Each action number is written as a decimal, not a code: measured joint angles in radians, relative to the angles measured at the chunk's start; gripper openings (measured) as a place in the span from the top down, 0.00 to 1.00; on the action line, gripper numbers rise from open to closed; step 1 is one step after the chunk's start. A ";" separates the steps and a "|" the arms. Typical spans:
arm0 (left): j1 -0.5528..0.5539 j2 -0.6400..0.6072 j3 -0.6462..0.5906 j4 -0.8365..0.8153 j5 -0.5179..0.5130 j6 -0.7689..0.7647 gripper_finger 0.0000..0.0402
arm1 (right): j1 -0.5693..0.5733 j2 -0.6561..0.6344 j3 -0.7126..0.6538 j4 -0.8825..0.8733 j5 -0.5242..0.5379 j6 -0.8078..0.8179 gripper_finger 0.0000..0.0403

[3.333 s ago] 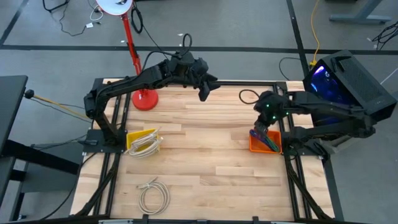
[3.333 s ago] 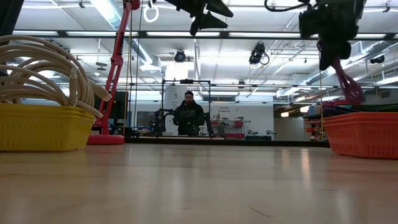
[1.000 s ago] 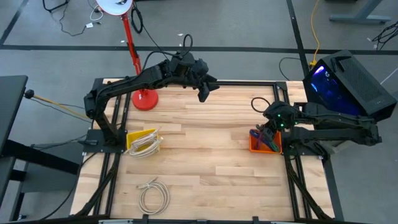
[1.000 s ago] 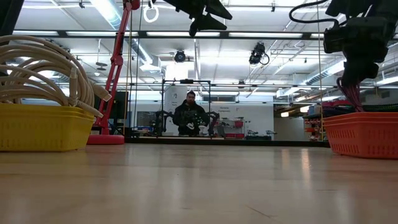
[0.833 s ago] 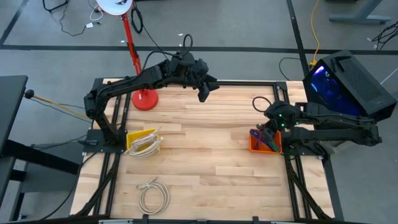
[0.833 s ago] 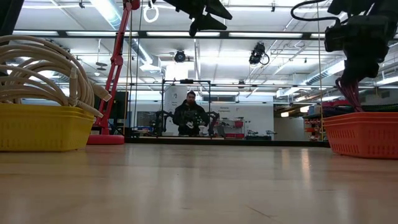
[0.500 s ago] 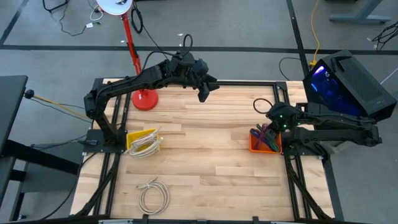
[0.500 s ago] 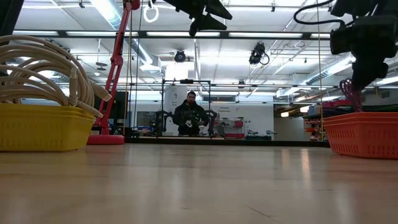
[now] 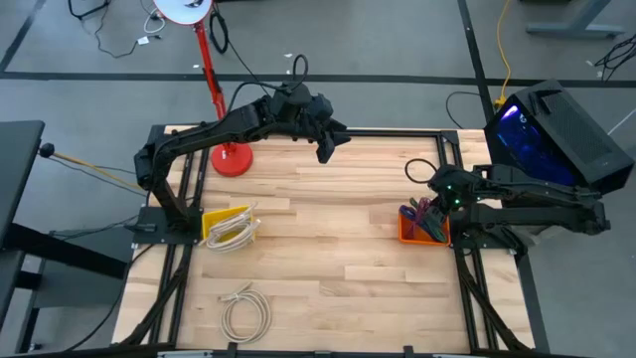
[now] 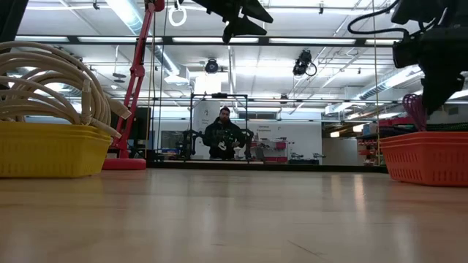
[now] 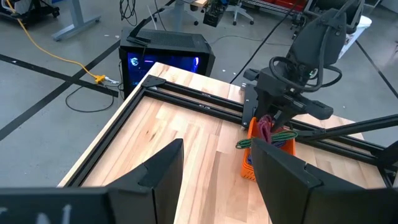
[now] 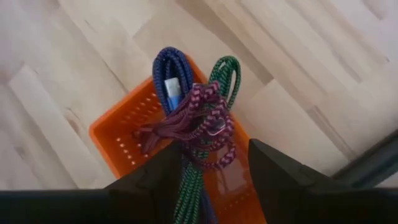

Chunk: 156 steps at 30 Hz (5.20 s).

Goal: Pick & Place USB Port
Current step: Put the pink USB cable into the orange bin, then put the light brown HDMI cable into the yellow bin

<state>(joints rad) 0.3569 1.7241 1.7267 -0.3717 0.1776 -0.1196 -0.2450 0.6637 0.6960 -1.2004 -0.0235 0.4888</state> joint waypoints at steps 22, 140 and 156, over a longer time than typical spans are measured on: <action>-0.002 0.000 0.000 -0.048 0.062 0.001 0.52 | -0.101 -0.025 0.198 0.014 0.152 -0.121 0.53; -0.710 0.106 -0.158 -0.562 -0.479 -0.315 0.97 | -0.115 0.102 0.323 0.442 -0.116 -0.333 0.53; -0.567 0.069 0.428 -1.192 -0.713 -0.367 0.97 | -0.116 0.109 0.322 0.420 -0.089 -0.367 0.53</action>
<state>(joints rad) -0.2097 1.7935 2.1545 -1.5634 -0.5353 -0.4865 -0.3607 0.7731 1.0183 -0.7807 -0.1123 0.1223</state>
